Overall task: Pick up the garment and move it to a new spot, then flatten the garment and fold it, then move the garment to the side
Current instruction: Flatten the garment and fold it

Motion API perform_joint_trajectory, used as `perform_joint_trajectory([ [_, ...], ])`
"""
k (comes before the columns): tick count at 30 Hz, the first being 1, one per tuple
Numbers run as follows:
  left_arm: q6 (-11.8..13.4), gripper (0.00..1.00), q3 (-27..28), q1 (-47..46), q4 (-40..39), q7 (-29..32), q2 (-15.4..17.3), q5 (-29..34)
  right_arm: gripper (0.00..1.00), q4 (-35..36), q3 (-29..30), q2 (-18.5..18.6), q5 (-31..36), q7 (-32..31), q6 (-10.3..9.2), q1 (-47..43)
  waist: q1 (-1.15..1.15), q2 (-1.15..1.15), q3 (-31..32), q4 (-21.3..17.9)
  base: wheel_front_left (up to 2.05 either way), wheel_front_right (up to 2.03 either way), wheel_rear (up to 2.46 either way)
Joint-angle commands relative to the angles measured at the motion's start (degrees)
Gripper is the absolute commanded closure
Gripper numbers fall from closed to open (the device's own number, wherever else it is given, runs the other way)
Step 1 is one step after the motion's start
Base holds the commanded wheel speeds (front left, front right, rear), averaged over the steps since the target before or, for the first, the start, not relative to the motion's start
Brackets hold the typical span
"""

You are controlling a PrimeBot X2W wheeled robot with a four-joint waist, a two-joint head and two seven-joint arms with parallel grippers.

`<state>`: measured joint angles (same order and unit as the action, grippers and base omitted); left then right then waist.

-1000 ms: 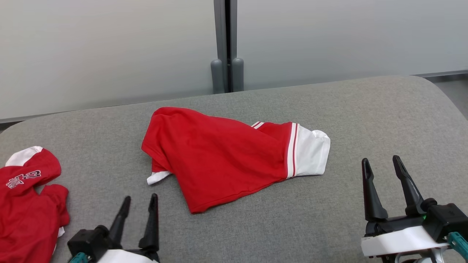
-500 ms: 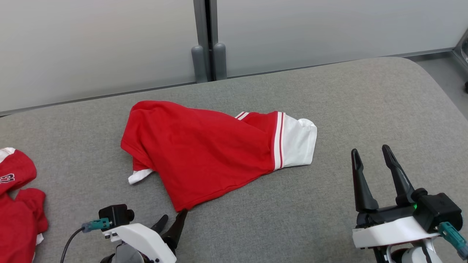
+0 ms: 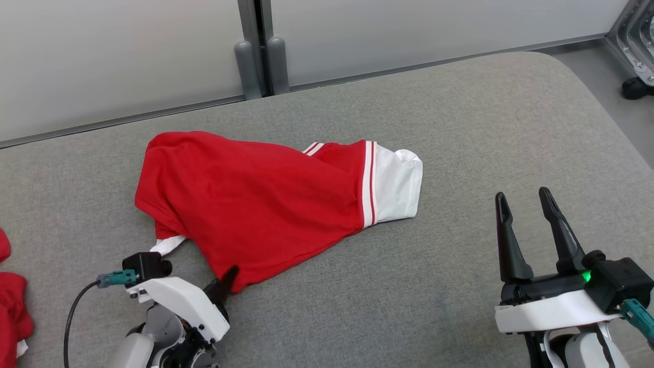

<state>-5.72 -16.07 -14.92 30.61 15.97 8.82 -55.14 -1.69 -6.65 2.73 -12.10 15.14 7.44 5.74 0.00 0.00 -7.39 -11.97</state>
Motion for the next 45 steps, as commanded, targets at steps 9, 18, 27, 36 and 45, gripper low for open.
perform_joint_trajectory([
  [9,0.31,1.0,-1.4,-1.7,-10.67,-2.34,1.62,3.4,0.0,0.31,0.71,0.31,0.65,0.01,0.09,-0.1,0.0,0.0,0.7,-1.57,0.0,0.0,0.0],
  [18,2.58,1.0,-4.89,-13.52,-10.75,2.2,-0.61,6.43,0.0,1.17,-0.69,0.29,-0.36,0.01,0.09,2.15,0.0,0.0,-3.21,-5.18,0.0,0.0,0.0],
  [27,0.45,0.0,-7.28,-28.54,9.37,-1.55,-3.61,9.35,0.0,0.95,-2.16,0.29,-1.64,0.01,0.09,4.6,0.0,0.0,-7.14,-7.17,0.0,0.0,0.0],
  [36,-1.75,0.0,-12.95,-32.33,16.53,-11.13,-5.1,11.19,0.0,0.13,-0.76,0.31,-0.74,0.02,0.09,3.94,0.0,0.0,-4.97,-1.56,0.0,0.0,0.0],
  [45,-1.73,0.0,-16.7,-23.52,10.6,-16.78,-3.21,12.77,0.0,0.33,-0.36,0.31,0.26,0.01,0.09,2.92,0.0,0.0,-2.43,1.69,0.0,0.0,0.0],
])
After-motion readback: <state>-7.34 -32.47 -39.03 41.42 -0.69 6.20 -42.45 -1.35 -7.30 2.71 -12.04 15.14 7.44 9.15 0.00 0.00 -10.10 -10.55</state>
